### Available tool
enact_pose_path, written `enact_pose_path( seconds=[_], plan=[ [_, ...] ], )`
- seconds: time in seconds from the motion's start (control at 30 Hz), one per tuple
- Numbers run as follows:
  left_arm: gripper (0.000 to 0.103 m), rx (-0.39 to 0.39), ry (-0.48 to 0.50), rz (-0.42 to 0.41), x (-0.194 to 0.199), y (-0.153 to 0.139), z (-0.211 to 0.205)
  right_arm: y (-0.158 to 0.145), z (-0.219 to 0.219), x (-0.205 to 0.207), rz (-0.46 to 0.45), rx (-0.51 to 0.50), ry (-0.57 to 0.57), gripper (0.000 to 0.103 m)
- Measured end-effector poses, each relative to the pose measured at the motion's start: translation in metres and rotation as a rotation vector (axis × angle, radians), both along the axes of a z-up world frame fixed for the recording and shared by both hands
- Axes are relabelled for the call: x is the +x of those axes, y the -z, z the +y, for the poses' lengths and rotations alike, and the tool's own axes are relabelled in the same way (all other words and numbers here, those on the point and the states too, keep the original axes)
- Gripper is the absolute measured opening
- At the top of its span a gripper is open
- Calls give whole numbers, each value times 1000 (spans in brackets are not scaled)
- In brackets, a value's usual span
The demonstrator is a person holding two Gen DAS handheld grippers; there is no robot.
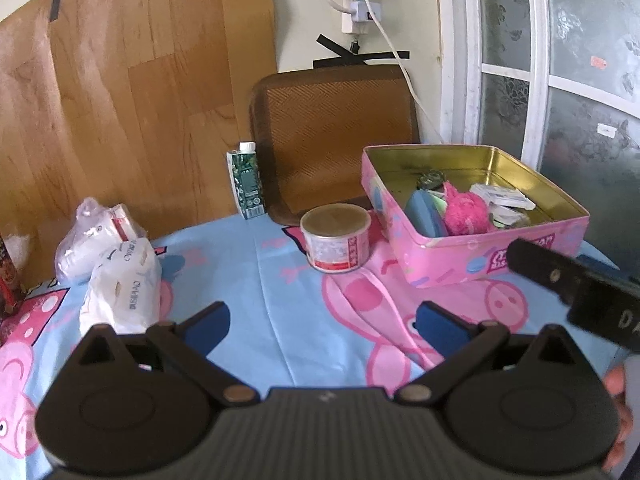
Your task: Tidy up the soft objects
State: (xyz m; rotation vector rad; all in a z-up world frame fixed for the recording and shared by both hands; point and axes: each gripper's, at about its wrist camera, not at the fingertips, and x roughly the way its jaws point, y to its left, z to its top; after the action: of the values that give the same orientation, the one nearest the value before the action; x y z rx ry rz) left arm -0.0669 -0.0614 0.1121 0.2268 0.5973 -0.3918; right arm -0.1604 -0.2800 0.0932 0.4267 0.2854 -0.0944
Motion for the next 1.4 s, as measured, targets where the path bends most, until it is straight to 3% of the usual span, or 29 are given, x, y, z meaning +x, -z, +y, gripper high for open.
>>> enact_pose_path(
  seconds=[0.23, 1.1, 1.4],
  plan=[
    [103, 25, -16, -27, 1, -1, -4, 4, -2, 4, 30, 27, -6, 103],
    [103, 57, -90, 17, 20, 21, -17, 25, -13, 12, 96, 67, -13, 103],
    [103, 66, -132, -9, 24, 23, -18, 30, -13, 13, 107, 72, -24, 103]
  ],
)
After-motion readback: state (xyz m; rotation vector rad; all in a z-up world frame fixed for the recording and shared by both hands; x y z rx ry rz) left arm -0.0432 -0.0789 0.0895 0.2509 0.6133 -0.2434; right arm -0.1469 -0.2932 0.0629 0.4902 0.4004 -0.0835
